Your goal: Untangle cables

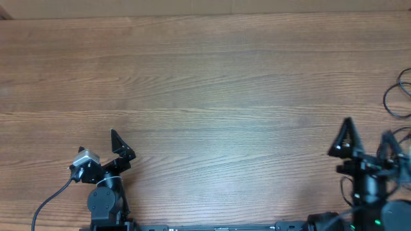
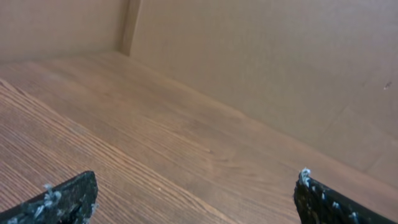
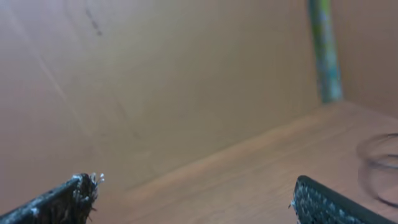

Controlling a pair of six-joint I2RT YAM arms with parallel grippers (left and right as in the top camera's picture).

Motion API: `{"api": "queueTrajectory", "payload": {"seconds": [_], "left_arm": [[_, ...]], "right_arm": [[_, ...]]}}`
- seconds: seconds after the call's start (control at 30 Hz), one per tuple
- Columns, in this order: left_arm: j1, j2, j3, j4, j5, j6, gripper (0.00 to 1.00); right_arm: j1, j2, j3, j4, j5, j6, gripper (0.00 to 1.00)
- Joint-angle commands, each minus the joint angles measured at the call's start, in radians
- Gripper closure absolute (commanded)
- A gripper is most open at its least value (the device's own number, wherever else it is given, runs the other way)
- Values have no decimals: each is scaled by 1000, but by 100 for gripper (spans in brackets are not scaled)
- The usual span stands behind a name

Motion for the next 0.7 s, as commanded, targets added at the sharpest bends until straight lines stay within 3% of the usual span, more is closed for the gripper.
{"api": "queueTrajectory", "payload": {"seconds": [0.0, 0.27, 0.43, 0.67], "left_arm": [[-6, -9, -3, 0, 1, 15, 0], [-6, -9, -3, 0, 1, 15, 0], [-6, -9, -3, 0, 1, 15, 0], [-6, -9, -3, 0, 1, 15, 0]], "right_arm": [[5, -85, -167, 171, -72, -4, 0], [-18, -140, -346, 419, -89, -72, 0], [-36, -141, -388, 475, -168, -278, 0], [-37, -171, -499, 509, -172, -312, 0]]}}
